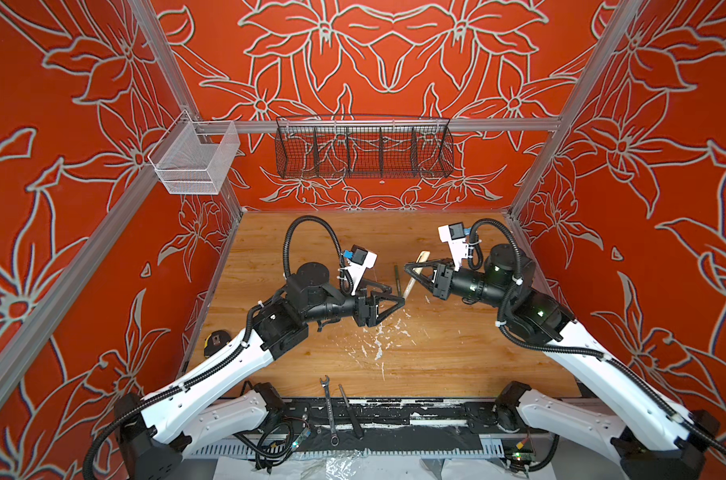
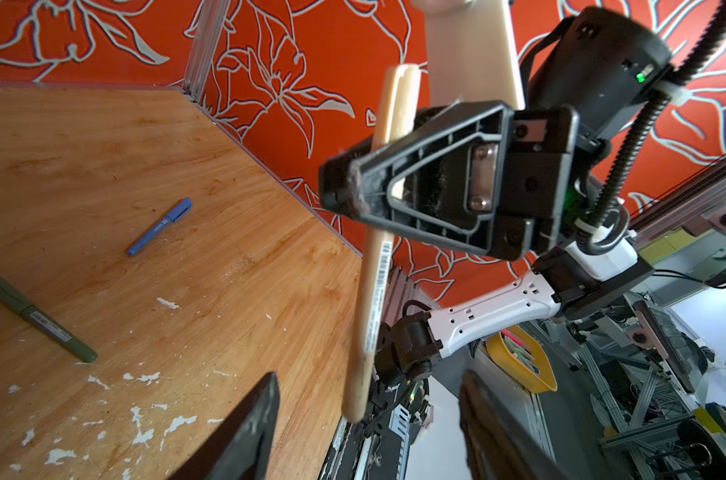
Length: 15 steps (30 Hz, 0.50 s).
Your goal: Insert the pens into the pen caps
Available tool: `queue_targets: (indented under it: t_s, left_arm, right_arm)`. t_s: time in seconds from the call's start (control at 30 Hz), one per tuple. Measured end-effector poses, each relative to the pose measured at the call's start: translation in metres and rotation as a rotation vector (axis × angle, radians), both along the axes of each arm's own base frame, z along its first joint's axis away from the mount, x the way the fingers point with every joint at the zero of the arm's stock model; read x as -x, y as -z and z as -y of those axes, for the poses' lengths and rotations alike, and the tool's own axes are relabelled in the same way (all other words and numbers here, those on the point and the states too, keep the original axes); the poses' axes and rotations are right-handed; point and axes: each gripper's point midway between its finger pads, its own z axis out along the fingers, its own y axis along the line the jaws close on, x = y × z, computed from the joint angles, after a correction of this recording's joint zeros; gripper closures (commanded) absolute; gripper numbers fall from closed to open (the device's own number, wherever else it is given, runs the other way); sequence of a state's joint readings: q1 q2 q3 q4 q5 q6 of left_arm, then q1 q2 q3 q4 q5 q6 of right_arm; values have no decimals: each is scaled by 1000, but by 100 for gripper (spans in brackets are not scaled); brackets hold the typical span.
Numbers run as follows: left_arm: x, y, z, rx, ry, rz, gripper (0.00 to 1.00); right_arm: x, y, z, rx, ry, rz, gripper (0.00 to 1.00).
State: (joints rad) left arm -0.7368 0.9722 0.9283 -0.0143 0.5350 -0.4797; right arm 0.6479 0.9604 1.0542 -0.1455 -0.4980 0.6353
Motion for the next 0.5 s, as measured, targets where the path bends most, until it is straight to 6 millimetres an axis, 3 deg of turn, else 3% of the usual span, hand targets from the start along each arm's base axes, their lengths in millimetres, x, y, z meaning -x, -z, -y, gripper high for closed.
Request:
queue_targets:
  t_s: [0.5]
  left_arm:
    - [-1, 14, 10, -16, 44, -65, 50]
  right_arm:
    - [-3, -19, 0, -67, 7, 36, 100]
